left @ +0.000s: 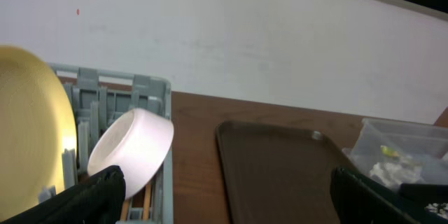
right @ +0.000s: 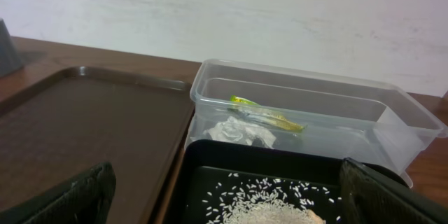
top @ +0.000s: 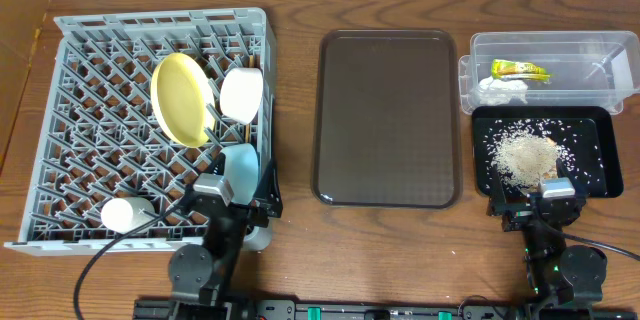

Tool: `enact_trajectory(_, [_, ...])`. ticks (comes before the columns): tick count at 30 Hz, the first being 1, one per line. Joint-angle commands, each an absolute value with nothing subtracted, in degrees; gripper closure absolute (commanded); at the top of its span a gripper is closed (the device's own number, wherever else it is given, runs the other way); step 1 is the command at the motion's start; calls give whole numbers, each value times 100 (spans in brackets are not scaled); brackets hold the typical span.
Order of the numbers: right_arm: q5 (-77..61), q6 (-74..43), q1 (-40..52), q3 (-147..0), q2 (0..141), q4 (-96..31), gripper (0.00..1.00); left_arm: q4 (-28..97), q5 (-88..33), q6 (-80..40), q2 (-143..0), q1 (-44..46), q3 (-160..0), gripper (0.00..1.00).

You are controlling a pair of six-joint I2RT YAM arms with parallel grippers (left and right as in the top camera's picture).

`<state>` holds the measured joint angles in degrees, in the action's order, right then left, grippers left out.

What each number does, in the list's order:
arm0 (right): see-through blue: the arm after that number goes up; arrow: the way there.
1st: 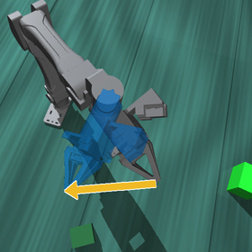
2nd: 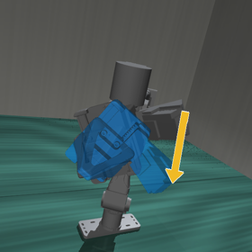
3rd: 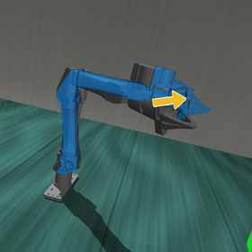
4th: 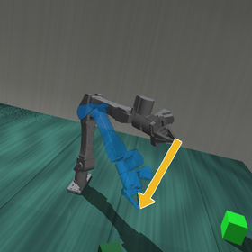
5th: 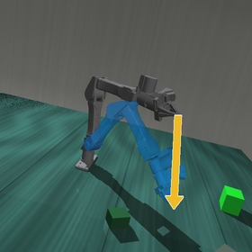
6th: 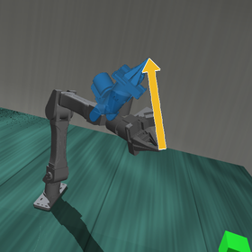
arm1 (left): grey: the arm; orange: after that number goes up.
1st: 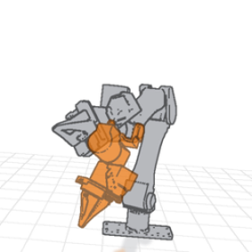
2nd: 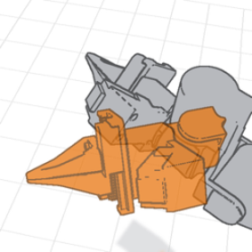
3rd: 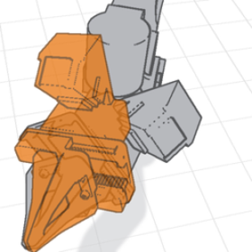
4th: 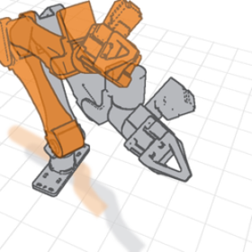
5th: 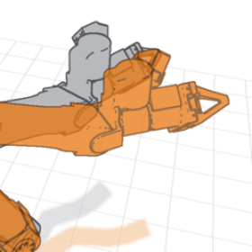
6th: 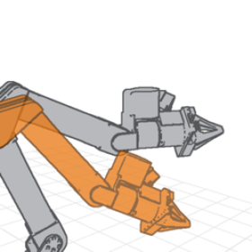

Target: Sort waste into correct bins and load items into the dishwasher

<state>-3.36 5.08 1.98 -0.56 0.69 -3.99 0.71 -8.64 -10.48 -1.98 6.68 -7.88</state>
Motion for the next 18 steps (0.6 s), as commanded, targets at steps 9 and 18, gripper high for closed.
enact_trajectory(9, [-322,565,152,-32,38,-401,1,152,-272,-1033,-10,1079,-21,6])
enact_trajectory(18, [-322,565,152,-32,38,-401,1,379,-272,-1033,-12,1081,-23,5])
